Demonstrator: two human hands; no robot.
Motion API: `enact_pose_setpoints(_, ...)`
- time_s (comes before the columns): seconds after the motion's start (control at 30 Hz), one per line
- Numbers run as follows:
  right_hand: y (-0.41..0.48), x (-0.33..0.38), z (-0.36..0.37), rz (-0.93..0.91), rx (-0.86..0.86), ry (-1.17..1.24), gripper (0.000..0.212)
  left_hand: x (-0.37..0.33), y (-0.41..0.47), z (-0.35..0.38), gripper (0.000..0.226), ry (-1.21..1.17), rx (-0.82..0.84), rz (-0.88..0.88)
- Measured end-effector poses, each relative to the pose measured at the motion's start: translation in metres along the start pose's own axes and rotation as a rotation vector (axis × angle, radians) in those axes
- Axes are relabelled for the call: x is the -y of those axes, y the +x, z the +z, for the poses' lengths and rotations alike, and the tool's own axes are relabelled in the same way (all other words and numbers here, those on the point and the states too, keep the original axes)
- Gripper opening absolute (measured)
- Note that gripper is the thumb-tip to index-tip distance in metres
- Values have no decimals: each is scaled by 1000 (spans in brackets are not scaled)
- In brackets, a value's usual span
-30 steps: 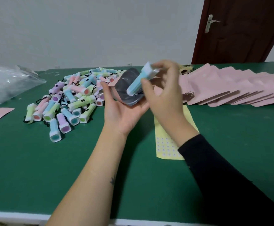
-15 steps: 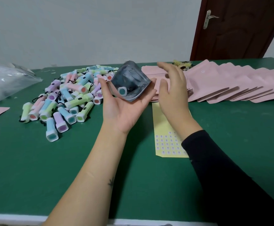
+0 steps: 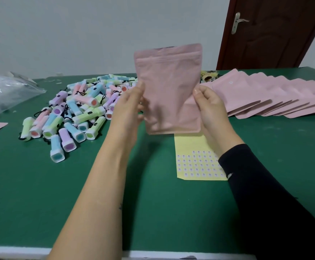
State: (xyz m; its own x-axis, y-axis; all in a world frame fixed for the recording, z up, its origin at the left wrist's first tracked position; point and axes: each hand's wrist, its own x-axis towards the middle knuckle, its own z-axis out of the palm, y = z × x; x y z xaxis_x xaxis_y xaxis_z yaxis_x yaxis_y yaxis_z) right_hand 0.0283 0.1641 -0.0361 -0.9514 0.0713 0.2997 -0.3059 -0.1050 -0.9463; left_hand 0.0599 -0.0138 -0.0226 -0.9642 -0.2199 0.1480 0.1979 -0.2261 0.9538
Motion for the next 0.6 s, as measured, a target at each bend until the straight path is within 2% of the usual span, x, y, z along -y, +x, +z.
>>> enact_pose_setpoints(0.03,1,0,0,4,13,31,22,5,3,-4,39,147,-76,60)
enact_pose_setpoints(0.1,1,0,2,39,38,64,24,10,6,-11,60,190,-47,45)
enact_pose_setpoints(0.2,0,-1,5,115,72,92,22,13,2,-11,43,130,99,-5)
enact_pose_setpoints(0.33,0,-4,5,198,142,155,9,19,4,-7,29,128,42,-22)
enact_pose_setpoints(0.43,-2,-5,3,242,200,131,18,21,6,-8,12,101,39,-55)
enact_pose_setpoints(0.6,-3,-5,4,302,226,88,18,23,8,-11,3,141,40,-71)
